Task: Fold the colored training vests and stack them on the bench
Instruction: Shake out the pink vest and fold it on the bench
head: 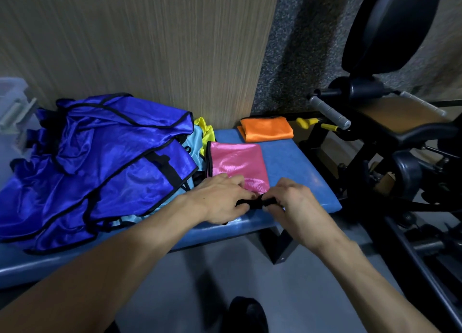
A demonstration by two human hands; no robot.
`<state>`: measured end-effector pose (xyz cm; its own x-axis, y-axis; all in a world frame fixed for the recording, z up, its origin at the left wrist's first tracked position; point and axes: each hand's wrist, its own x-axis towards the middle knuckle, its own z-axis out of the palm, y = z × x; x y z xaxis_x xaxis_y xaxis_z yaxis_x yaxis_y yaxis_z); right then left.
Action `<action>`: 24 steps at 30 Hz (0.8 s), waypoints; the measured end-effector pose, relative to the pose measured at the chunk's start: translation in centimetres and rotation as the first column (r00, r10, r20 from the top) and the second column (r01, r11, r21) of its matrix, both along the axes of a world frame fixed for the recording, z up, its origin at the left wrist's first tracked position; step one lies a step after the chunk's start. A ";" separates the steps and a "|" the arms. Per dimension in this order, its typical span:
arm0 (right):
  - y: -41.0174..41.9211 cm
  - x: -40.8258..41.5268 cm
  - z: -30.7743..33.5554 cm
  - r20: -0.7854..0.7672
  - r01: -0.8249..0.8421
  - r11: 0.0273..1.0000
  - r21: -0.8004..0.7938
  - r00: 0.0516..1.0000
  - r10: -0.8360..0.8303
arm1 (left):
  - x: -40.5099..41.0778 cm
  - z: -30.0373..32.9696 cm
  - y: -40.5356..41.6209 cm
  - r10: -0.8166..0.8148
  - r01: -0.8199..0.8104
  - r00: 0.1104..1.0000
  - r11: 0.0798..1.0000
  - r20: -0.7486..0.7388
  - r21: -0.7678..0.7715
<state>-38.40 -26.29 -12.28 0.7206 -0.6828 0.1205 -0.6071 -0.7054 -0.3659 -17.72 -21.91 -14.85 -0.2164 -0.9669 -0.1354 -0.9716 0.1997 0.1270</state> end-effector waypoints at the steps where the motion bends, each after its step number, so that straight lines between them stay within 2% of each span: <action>1: -0.4 0.1 0.5 -0.020 -0.014 1.000 -0.006 1.000 0.014 | 0.0 0.1 0.0 0.001 -0.001 1.000 1.000 0.004 0.011; 4: -1.9 0.8 1.5 -0.133 -0.032 0.997 -0.072 0.991 0.023 | -0.2 0.6 0.1 0.005 -0.006 1.000 0.999 0.022 0.042; 8: -4.9 2.4 1.3 -0.139 0.025 0.999 -0.027 0.990 -0.029 | -0.3 1.2 0.3 -0.009 0.007 1.000 0.997 0.025 0.072; 12: -7.3 3.8 -0.9 -0.166 0.126 0.978 0.165 0.981 -0.099 | -0.2 1.4 0.3 -0.020 0.019 1.000 0.995 0.005 0.095; 14: -7.8 4.3 -1.9 -0.131 0.193 0.928 0.319 0.979 -0.158 | 0.0 1.4 0.3 -0.016 0.019 0.999 0.996 -0.035 0.083; 16: -8.1 4.7 -2.3 -0.087 0.258 0.884 0.389 0.966 -0.243 | 0.3 1.5 0.3 0.002 0.006 0.995 0.997 -0.099 0.078; 18: -8.3 5.0 -2.3 -0.112 0.324 0.880 0.348 0.946 -0.304 | 0.8 1.4 0.4 0.009 0.003 0.987 0.997 -0.159 0.071; 20: -8.0 5.4 -2.2 -0.178 0.361 0.904 0.229 0.929 -0.325 | 1.5 1.2 0.6 0.050 -0.031 0.965 0.997 -0.257 0.074; 22: -7.3 5.7 -1.8 -0.219 0.369 0.922 0.121 0.915 -0.338 | 2.4 1.0 1.0 0.109 -0.094 0.886 0.994 -0.452 0.055; 24: -6.6 6.0 -1.4 -0.243 0.369 0.928 0.051 0.906 -0.346 | 3.5 1.1 1.7 0.109 -0.190 0.794 0.979 -0.598 -0.073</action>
